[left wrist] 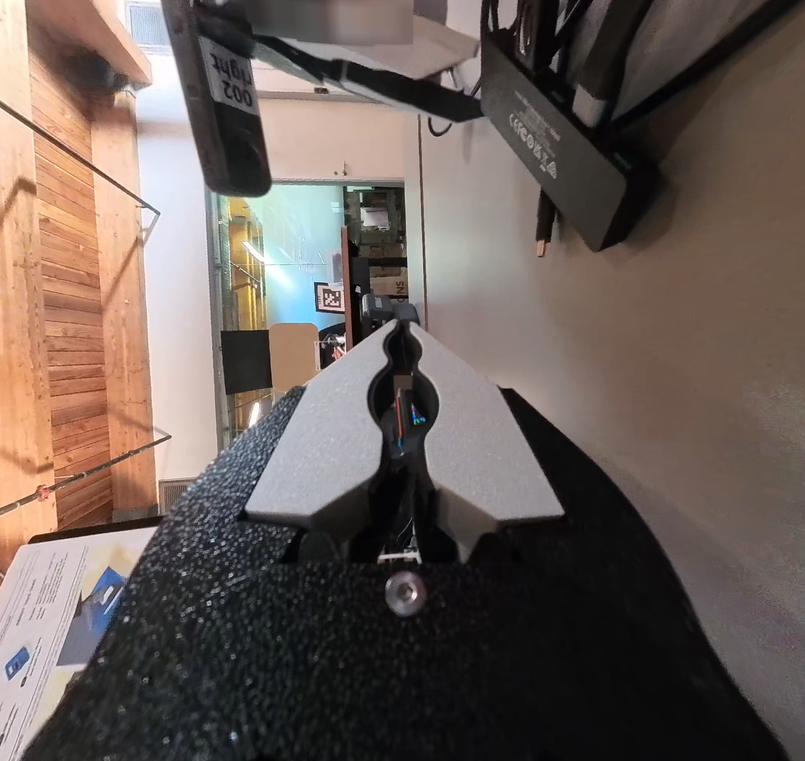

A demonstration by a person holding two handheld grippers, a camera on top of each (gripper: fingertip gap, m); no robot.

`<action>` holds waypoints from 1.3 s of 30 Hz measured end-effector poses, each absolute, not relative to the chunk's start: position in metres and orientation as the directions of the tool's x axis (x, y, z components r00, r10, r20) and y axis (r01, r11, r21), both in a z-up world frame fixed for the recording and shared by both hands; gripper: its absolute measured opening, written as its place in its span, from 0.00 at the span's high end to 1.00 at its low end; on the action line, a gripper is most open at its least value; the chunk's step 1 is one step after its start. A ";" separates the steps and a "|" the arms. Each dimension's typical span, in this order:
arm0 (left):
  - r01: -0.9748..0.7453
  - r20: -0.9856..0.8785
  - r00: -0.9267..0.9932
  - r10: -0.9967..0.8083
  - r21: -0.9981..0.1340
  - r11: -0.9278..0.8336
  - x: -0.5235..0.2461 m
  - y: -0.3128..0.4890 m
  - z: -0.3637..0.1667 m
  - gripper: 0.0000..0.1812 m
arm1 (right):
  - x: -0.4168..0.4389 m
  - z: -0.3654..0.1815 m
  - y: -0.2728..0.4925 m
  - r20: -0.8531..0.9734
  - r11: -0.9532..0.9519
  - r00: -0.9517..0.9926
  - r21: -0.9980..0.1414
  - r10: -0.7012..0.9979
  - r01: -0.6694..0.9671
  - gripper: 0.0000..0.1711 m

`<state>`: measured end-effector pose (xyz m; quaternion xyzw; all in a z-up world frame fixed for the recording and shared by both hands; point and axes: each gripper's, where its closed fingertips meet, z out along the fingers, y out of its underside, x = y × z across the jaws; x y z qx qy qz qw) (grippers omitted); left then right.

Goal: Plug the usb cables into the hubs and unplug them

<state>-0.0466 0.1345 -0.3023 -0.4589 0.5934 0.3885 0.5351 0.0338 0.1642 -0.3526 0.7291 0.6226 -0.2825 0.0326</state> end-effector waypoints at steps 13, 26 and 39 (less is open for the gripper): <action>-0.967 -0.992 0.012 -0.127 -0.044 0.250 -0.050 0.136 -0.306 1.00 | 0.029 -0.370 0.140 -0.316 -0.117 0.051 -0.196 0.947 0.974 0.68; -0.970 -0.989 0.028 -0.142 -0.062 0.236 -0.055 0.142 -0.309 1.00 | 0.031 -0.333 0.127 -0.140 -0.032 -0.035 -0.449 0.989 0.893 0.80; -0.958 -0.981 0.019 -0.191 -0.072 0.278 -0.037 0.138 -0.321 1.00 | 0.053 -0.197 0.119 0.520 0.344 0.045 -0.624 0.853 0.702 0.93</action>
